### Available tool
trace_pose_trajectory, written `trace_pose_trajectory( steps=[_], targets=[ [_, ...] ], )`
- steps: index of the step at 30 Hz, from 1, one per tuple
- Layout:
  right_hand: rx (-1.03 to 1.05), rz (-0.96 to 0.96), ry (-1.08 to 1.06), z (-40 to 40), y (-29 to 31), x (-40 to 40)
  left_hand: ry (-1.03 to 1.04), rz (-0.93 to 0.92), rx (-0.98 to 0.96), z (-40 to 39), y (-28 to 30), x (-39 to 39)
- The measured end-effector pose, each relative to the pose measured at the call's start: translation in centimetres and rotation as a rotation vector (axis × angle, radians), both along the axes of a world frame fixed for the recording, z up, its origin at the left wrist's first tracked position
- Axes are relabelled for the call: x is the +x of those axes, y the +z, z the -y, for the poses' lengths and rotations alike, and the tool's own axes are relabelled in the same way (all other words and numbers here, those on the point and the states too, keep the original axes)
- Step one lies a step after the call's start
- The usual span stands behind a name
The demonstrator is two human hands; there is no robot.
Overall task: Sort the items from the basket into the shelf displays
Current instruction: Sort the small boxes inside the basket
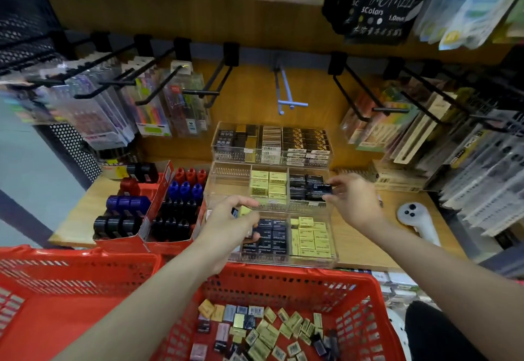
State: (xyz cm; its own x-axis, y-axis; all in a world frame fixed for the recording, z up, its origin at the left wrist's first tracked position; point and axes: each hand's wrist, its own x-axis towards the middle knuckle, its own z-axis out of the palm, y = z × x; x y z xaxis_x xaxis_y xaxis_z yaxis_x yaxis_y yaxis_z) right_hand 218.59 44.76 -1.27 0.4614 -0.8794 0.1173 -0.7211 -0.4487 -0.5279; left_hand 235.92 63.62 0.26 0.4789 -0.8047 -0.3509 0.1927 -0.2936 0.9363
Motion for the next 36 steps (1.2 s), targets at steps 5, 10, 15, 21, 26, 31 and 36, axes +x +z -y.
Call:
trace_pose_trajectory(
  steps=[5,10,15,21,26,31,36],
  targets=[
    [-0.061,-0.196,-0.062,2.7,-1.9,2.2,-0.099,-0.008,-0.032,0.5,0.4,-0.1],
    [-0.244,-0.501,-0.091,3.3,-2.4,3.1,-0.221,0.083,-0.176,0.2,0.5,-0.5],
    [-0.150,-0.174,-0.010,1.1,-1.1,3.6,-0.191,0.063,-0.267,-0.3,0.5,-0.6],
    [0.637,0.502,0.399,-7.3,3.9,2.6,0.005,-0.152,-0.244,-0.8,0.9,-1.4],
    [0.468,0.513,0.403,-10.4,4.7,1.6,0.046,-0.249,-0.228,-1.4,1.6,-2.4],
    [0.353,0.356,0.509,-10.0,5.0,0.2,-0.158,-0.090,-0.128,-2.0,1.9,-1.7],
    [0.485,0.281,0.576,-9.3,4.7,-1.1,-0.342,0.120,-0.025,-1.6,2.2,-0.8]
  ],
)
